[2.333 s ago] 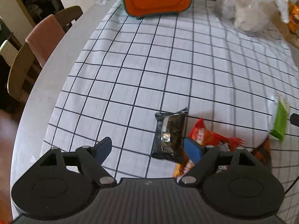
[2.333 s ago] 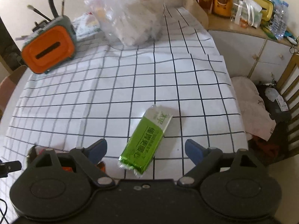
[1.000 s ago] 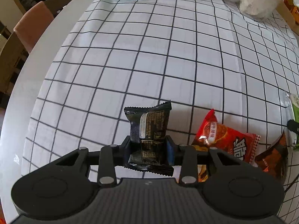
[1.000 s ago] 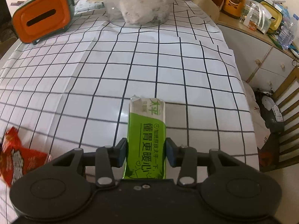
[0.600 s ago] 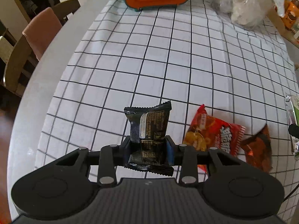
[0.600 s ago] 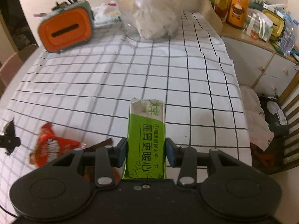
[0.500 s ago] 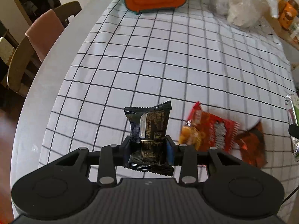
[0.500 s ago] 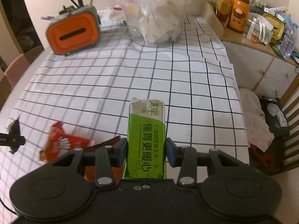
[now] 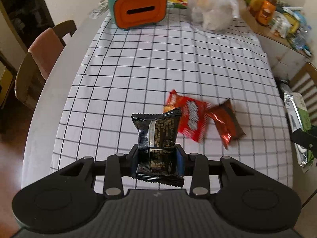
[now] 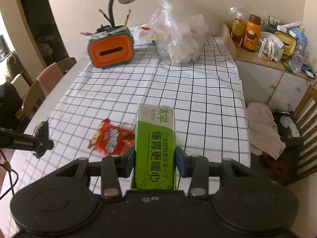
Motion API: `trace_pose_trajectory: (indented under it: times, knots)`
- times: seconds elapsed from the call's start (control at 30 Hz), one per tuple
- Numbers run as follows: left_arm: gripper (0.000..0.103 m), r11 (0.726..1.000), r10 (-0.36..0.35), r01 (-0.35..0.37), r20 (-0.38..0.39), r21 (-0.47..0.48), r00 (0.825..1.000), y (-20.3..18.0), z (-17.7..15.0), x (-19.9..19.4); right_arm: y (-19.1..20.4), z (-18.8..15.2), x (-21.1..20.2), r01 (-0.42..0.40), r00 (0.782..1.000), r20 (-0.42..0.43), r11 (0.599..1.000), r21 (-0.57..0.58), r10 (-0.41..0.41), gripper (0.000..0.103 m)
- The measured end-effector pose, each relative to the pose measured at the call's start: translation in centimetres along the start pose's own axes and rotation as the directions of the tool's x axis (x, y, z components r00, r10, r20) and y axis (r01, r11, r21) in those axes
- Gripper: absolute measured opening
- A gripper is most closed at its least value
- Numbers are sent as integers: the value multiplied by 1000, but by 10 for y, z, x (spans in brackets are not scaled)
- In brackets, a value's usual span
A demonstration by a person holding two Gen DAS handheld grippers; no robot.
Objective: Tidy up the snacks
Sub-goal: 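Carry the black packet and green bar into the white box and open both tools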
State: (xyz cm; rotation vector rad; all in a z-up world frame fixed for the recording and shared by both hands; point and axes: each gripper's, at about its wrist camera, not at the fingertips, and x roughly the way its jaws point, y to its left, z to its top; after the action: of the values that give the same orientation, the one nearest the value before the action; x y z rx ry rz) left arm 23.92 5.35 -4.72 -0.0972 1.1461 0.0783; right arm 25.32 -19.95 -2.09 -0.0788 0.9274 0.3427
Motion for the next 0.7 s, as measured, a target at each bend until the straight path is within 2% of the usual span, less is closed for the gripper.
trace_pose_trajectory:
  times: [0.2,0.33,0.43,0.7]
  knots:
    - [36,997,-29,28,3,75,1000,-14,-36,-34,13,-29,-40,-20,1000,13,1000,9,20,41]
    - [36,988,-59,57,9,145,998,-27,-66,-54,21,-49,-61,-29,999,15,1000,11,28,41]
    - [36,978,-58,52,21,204,998,-38,-87,-65,26,-66,-74,-36,999,16,999,22,36,41]
    - [36,956,-87,88,-16,281,996,-54,-133,-73,36,-111,-93,-58,998,-16,997,59,59,41]
